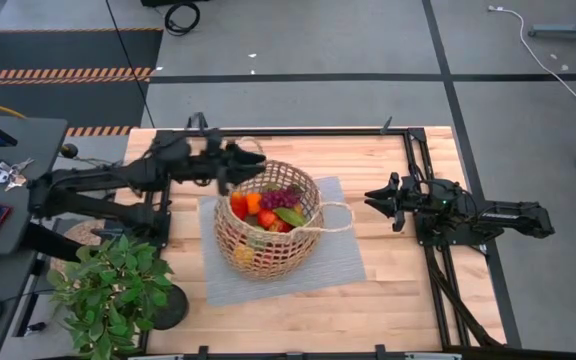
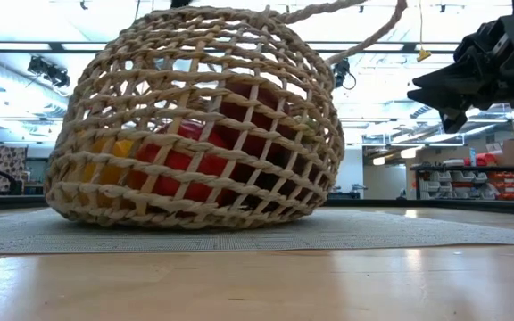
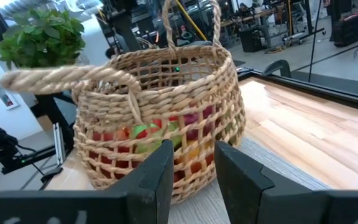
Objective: Build produce basket
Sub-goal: Return to Home Position
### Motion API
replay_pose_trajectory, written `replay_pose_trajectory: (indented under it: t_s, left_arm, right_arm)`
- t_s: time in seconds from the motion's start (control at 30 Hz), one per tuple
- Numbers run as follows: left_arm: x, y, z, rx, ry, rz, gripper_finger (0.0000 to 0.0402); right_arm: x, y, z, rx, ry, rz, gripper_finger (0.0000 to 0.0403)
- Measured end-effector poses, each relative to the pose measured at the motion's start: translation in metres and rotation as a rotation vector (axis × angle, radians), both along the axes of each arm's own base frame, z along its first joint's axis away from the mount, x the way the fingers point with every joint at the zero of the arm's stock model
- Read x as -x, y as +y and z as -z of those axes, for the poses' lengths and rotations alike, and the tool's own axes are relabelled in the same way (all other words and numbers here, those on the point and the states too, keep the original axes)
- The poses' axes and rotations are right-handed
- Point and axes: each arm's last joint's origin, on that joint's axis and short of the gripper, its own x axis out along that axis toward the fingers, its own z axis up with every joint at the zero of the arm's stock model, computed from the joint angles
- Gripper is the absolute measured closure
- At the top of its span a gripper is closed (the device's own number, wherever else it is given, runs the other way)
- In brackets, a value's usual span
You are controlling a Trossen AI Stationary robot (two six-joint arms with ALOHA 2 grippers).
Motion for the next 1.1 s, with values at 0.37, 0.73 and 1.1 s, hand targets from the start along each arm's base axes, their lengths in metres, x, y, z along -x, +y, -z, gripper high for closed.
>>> replay_pose_trajectory:
  t_s: [0.37,0.73,1.1]
  left_arm:
    - [0.066,-0.011,0.041,0.125,-0.455,0.005,0.0211]
    - [0.113,-0.017,0.073,0.037,-0.248,-0.163,0.0282]
    - [0.149,-0.020,0.093,-0.004,-0.038,-0.286,0.0341]
  right_arm:
    - [0.000,0.000,-0.001,0.001,-0.005,-0.014,0.0281]
    - [0.000,0.000,0.000,0.001,-0.004,-0.017,0.0281]
    - [0.000,0.000,0.000,0.001,-0.004,-0.017,0.0281]
